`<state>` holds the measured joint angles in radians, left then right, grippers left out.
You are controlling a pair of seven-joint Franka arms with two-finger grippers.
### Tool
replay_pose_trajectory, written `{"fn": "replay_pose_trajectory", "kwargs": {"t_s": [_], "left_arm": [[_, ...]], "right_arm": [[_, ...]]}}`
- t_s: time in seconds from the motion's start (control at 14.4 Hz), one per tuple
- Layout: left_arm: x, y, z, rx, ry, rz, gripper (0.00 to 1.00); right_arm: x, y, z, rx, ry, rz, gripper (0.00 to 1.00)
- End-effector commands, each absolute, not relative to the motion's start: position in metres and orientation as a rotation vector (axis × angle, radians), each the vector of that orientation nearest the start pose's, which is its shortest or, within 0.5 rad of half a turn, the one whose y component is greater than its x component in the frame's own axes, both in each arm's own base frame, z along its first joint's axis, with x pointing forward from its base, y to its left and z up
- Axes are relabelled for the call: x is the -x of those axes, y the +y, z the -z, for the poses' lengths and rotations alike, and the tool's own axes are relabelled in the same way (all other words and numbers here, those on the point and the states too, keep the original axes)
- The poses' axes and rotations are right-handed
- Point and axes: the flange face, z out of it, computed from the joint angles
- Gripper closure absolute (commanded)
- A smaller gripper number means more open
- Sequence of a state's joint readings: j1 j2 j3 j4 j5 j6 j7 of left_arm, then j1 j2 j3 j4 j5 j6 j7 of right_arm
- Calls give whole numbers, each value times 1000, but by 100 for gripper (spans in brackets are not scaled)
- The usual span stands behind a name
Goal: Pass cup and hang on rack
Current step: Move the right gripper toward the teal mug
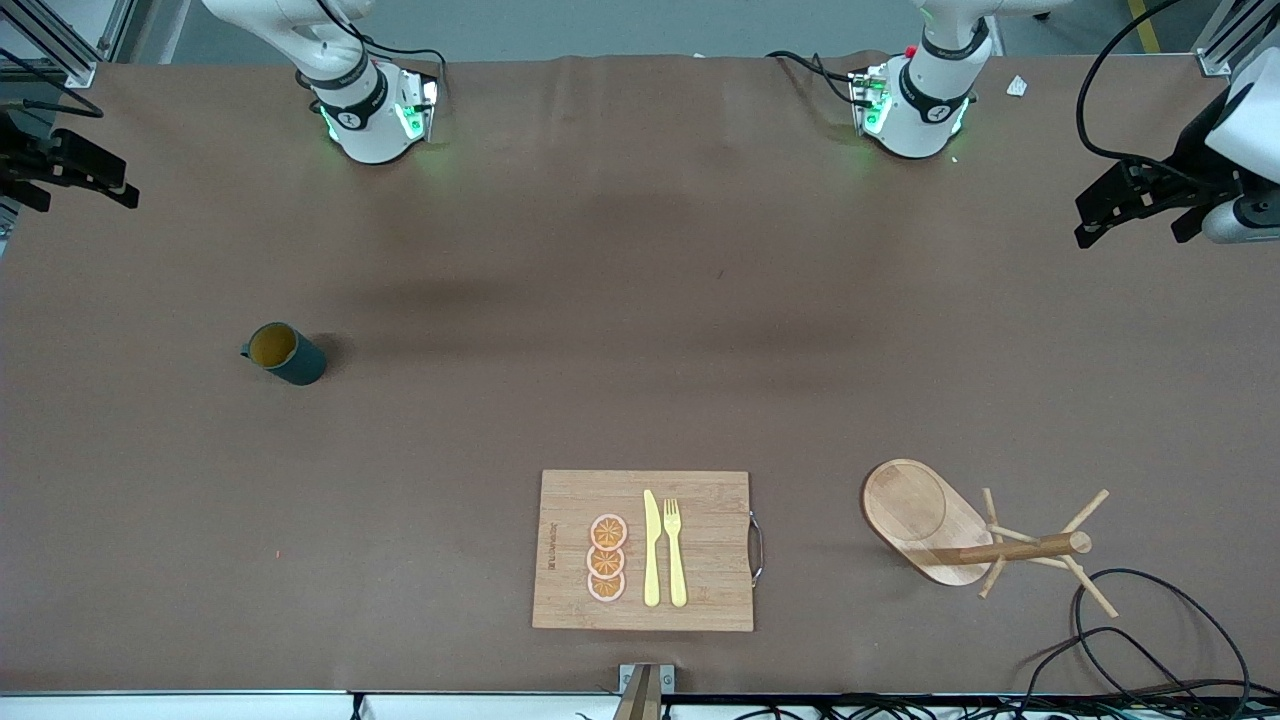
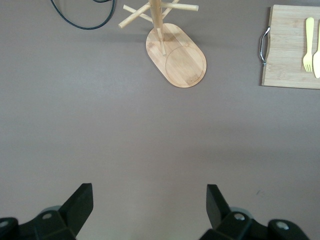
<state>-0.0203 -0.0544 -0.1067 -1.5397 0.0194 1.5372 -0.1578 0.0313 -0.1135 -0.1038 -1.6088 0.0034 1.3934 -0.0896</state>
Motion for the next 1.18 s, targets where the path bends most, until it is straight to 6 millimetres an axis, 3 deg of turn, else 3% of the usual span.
{"fn": "replay_pose_trajectory", "kwargs": {"t_s": [0.0, 0.69, 0.9, 1.11], "left_arm": [[-532, -66, -672, 3120, -26, 105, 0], [-543, -63, -667, 3122, -54, 117, 0], [-549, -64, -663, 3126, -56, 140, 0], [-551, -66, -661, 3125, -39, 143, 0]], "right_arm": [[-497, -37, -654, 3105, -10, -133, 0], [-499, -39, -661, 3106, -5, -107, 0], [-518, -38, -636, 3114, -19, -178, 0], [-551, -42, -593, 3105, -6, -276, 0]]}}
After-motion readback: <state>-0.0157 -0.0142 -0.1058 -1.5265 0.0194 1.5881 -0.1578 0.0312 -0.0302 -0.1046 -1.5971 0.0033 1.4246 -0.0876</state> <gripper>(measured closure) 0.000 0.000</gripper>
